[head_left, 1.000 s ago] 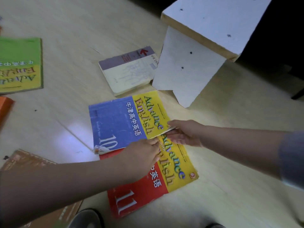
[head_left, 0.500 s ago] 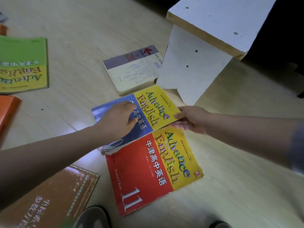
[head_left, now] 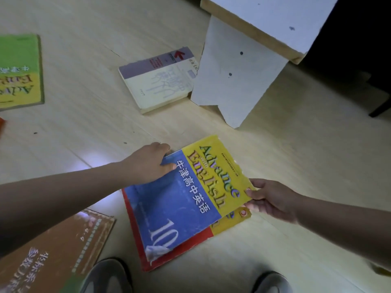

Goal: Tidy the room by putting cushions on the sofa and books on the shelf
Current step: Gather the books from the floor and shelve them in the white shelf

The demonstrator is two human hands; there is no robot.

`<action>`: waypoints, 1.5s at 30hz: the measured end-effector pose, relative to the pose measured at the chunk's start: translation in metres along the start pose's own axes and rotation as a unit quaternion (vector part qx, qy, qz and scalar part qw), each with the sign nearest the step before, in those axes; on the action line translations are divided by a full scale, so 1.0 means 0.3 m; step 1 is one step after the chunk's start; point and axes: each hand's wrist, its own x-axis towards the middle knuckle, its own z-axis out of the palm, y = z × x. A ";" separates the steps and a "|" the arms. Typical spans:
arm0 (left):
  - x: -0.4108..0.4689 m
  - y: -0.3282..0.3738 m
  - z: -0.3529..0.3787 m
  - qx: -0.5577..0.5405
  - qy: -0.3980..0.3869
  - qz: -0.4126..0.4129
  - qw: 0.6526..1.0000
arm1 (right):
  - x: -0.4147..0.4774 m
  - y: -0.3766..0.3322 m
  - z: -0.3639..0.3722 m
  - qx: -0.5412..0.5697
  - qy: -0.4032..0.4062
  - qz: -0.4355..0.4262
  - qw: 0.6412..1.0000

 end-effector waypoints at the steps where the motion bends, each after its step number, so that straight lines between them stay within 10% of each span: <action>1: -0.002 0.007 0.007 0.001 0.002 0.015 1.000 | 0.002 0.001 -0.008 -0.015 0.001 -0.004 1.000; 7: -0.010 0.010 0.061 0.042 -0.038 0.037 0.998 | 0.000 0.043 0.006 -0.190 0.050 0.004 0.981; 13: -0.016 0.024 0.088 0.061 -0.038 0.028 0.997 | -0.006 0.073 0.030 -0.621 0.152 -0.062 0.766; 20: -0.017 0.049 0.081 0.064 -0.044 0.023 0.997 | 0.060 0.107 0.027 -0.117 0.143 0.095 0.978; 29: -0.049 0.025 0.085 -0.057 -0.046 -0.115 0.991 | 0.090 -0.041 0.087 0.023 0.169 -0.073 0.983; 45: -0.080 0.090 0.110 -0.245 -0.033 -0.204 0.947 | 0.063 0.062 0.136 -0.215 0.140 0.000 0.966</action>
